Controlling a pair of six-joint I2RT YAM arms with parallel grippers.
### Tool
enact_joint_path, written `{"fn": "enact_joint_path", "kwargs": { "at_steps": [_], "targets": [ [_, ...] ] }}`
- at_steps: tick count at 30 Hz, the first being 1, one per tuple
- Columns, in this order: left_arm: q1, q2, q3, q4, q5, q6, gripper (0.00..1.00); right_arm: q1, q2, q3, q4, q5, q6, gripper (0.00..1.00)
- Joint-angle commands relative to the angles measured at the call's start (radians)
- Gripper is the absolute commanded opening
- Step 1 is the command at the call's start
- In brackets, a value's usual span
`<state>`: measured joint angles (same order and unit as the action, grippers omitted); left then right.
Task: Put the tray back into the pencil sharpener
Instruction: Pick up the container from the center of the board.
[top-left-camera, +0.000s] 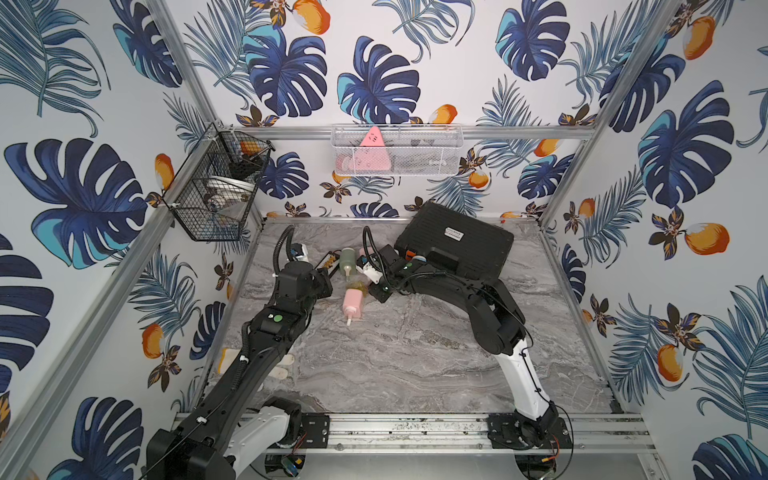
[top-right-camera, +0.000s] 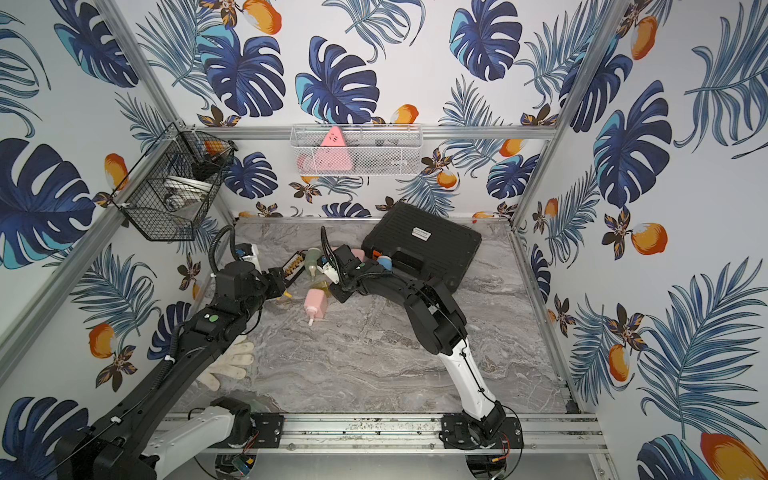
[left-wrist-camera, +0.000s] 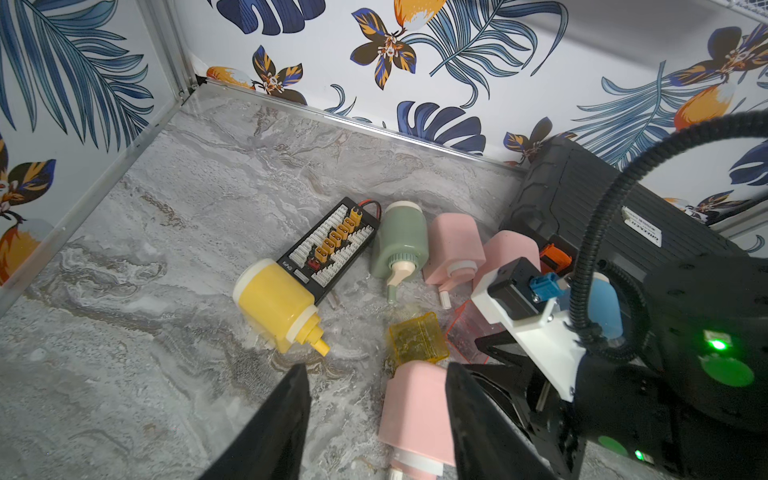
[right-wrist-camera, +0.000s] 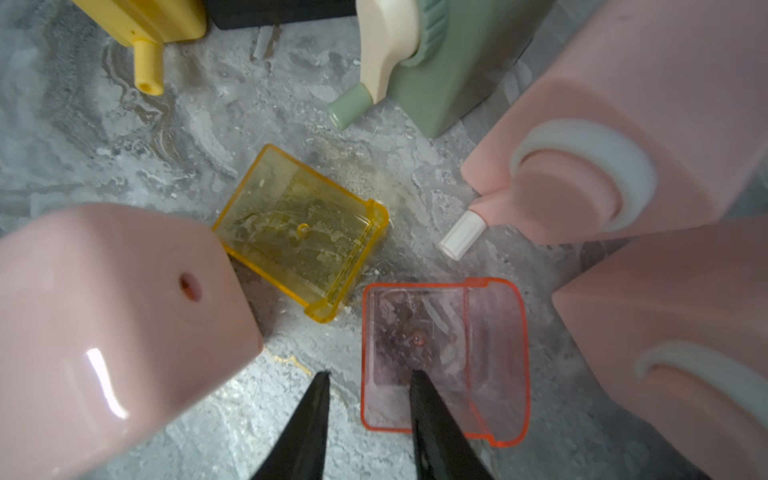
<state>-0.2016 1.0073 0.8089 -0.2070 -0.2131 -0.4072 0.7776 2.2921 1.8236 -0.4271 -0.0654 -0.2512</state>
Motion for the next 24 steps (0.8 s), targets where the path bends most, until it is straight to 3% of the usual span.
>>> {"fn": "enact_joint_path", "kwargs": {
  "at_steps": [1,9,24],
  "targets": [
    [0.004,0.001,0.0,0.04,0.015,-0.018,0.56,-0.003,0.027,0.039,-0.045,-0.014,-0.02,0.35],
    [0.012,0.004,0.0,0.043,0.033,-0.017,0.56,-0.005,0.064,0.075,-0.069,-0.024,-0.022,0.31],
    [0.025,0.014,0.004,0.05,0.064,-0.023,0.54,-0.004,0.051,0.045,-0.056,-0.016,-0.004,0.13]
  ]
}}
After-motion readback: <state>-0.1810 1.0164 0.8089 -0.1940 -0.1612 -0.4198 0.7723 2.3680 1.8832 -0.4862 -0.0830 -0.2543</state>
